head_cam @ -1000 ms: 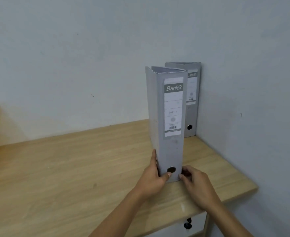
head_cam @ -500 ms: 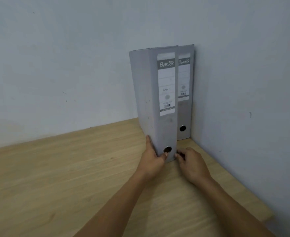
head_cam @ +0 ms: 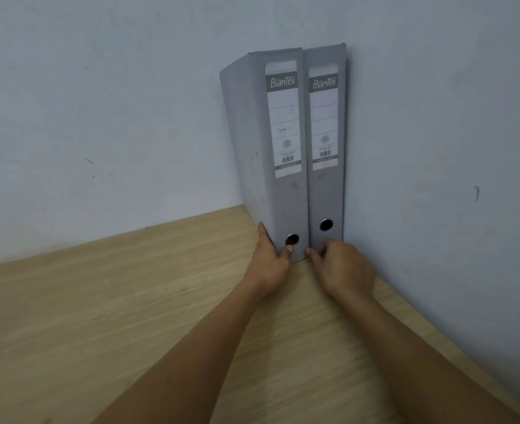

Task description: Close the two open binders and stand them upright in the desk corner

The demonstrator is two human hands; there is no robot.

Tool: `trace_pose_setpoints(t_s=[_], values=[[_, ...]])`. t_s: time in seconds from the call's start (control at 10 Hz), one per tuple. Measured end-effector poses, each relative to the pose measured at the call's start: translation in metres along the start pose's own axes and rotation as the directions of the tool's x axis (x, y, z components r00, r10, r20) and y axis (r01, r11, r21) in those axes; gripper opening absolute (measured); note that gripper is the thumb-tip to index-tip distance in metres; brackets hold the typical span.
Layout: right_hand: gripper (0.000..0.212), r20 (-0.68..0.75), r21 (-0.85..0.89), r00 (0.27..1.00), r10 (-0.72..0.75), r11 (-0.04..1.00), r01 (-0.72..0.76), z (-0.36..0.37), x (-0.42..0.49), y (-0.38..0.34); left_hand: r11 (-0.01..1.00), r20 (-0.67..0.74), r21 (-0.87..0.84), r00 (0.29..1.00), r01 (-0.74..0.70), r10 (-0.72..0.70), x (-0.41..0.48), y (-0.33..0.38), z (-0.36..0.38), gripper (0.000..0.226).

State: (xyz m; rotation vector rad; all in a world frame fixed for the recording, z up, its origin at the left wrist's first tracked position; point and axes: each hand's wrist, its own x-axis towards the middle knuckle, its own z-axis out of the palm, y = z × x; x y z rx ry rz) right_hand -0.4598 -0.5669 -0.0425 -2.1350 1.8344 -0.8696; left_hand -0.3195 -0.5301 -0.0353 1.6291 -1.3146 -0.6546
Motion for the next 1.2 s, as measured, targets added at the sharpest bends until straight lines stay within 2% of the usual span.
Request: trace_pose_setpoints(t_s=[0.3,0.5,0.6,0.9,1.0,1.1,1.2], values=[[0.032,-0.023,-0.086,0.992,-0.124,0.989,0.121,0.007,0.003,-0.001,1.000,0.010,-0.021,1.000,0.008,-0.008,0.013,-0.003,0.000,0.078],[0.014,-0.065,0.011,0.948,-0.311,0.950,0.312,0.005,-0.004,-0.007,0.999,-0.016,-0.029,1.000,0.013,-0.014,0.015,-0.005,-0.001,0.071],[0.017,-0.039,0.044,0.938,-0.345,0.937,0.346,0.004,-0.004,-0.008,0.999,-0.046,-0.037,0.999,0.020,-0.022,0.016,-0.006,0.000,0.077],[0.026,0.017,0.051,0.945,-0.328,0.944,0.327,0.007,-0.003,-0.008,0.995,-0.106,-0.086,0.992,0.059,-0.068,0.020,-0.012,0.003,0.081],[0.026,0.040,0.065,0.951,-0.307,0.950,0.304,0.007,0.000,-0.006,0.994,-0.117,-0.077,0.989,0.076,-0.085,0.014,-0.004,0.003,0.067],[0.027,0.069,0.163,0.969,-0.239,0.961,0.225,0.004,0.001,-0.006,0.995,-0.138,0.010,0.986,0.099,-0.097,0.007,-0.001,0.001,0.071],[0.028,0.121,0.273,0.976,-0.180,0.952,0.142,0.000,-0.003,-0.004,0.987,-0.092,0.102,0.989,0.128,-0.118,-0.020,0.006,-0.008,0.083]])
